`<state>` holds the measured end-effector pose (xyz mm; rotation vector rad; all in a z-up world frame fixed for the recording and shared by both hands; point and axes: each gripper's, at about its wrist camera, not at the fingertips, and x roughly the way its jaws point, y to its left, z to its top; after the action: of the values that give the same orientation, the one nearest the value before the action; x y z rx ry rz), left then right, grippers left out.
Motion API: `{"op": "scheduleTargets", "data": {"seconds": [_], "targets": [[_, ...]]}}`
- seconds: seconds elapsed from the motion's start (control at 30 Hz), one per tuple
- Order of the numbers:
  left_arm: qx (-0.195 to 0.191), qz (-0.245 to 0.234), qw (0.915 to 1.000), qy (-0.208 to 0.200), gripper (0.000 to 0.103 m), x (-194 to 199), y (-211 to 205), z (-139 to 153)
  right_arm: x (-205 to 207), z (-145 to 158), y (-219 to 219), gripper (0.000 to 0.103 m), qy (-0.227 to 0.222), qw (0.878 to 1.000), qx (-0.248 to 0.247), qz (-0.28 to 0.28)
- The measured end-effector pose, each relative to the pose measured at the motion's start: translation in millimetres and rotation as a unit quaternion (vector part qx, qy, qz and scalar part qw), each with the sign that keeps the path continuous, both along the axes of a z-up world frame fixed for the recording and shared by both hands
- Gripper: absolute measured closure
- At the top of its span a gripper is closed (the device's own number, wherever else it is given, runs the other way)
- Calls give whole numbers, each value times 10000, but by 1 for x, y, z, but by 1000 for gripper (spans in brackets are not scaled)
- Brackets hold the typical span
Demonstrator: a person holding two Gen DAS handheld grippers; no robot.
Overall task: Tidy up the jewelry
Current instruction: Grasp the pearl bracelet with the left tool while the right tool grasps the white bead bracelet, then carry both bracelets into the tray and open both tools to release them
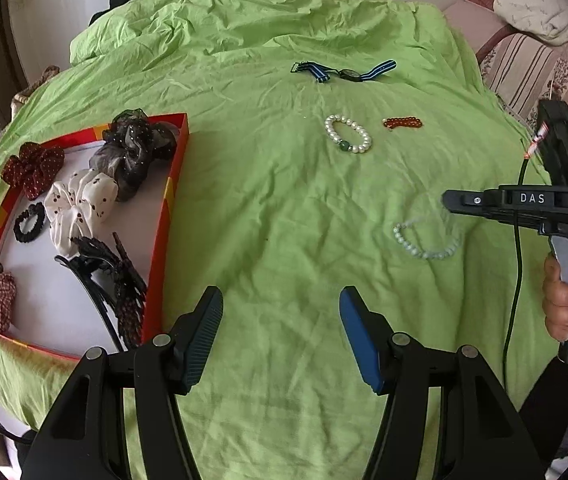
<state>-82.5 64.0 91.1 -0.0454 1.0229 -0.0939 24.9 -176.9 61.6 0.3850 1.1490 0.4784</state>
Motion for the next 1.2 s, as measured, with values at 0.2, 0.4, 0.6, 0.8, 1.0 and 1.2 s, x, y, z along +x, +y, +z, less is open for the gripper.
{"op": "scheduleTargets", "data": {"seconds": [0.2,0.4,0.6,0.8,1.0,1.2], "targets": [[-356,-63,9993,86,43,40,-8,13,30,6,-38,62,-221,9966,-236,-763],[-575,85,9977,353,43,124,-24,-10,19,0,-35,62,-137,9980,-295,-537],[-712,142,9961,500,43,189,-50,-42,-11,-5,-7,62,-498,9972,-546,-99],[-435,-142,9983,365,43,225,-72,-51,-16,-19,8,62,-679,9948,-764,8],[-115,-366,9986,372,94,228,-89,-66,-24,-29,9,70,-740,9945,-748,-32],[-194,-482,9979,397,94,212,-90,-50,-30,-26,18,96,-792,9929,-881,54]]}}
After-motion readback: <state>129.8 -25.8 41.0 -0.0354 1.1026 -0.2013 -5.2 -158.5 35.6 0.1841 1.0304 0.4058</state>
